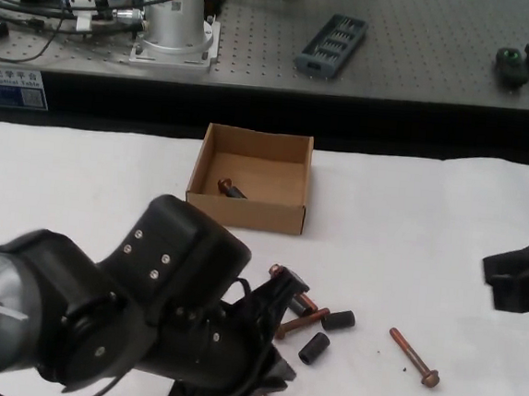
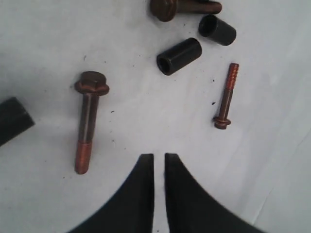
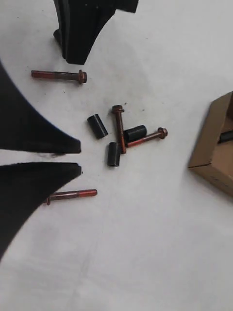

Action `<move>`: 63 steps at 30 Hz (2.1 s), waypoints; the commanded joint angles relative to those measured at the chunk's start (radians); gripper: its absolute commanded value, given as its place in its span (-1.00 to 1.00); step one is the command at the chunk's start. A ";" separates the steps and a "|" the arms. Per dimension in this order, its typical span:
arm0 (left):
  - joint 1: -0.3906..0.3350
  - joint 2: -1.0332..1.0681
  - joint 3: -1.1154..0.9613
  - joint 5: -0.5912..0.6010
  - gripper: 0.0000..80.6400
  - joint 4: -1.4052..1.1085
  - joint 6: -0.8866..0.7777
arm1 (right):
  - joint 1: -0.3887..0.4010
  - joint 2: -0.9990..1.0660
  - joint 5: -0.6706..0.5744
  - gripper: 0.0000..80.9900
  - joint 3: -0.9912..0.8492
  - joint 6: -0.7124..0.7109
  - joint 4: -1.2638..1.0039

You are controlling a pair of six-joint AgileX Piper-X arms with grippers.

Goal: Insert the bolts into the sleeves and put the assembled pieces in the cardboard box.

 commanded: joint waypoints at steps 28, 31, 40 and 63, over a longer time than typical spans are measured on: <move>-0.006 0.125 -0.171 -0.033 -0.12 0.292 0.078 | -0.006 -0.025 0.029 -0.85 -0.007 0.001 0.005; -0.006 0.161 -0.238 -0.051 -0.12 0.364 0.119 | -0.006 -0.025 0.029 -0.85 -0.007 0.008 0.005; -0.006 0.208 -0.293 -0.100 -0.18 0.474 0.156 | -0.006 -0.025 0.029 -0.85 -0.007 0.011 0.005; -0.010 0.259 -0.297 -0.093 -0.31 0.440 0.171 | -0.009 -0.025 0.060 -0.85 -0.007 0.011 -0.014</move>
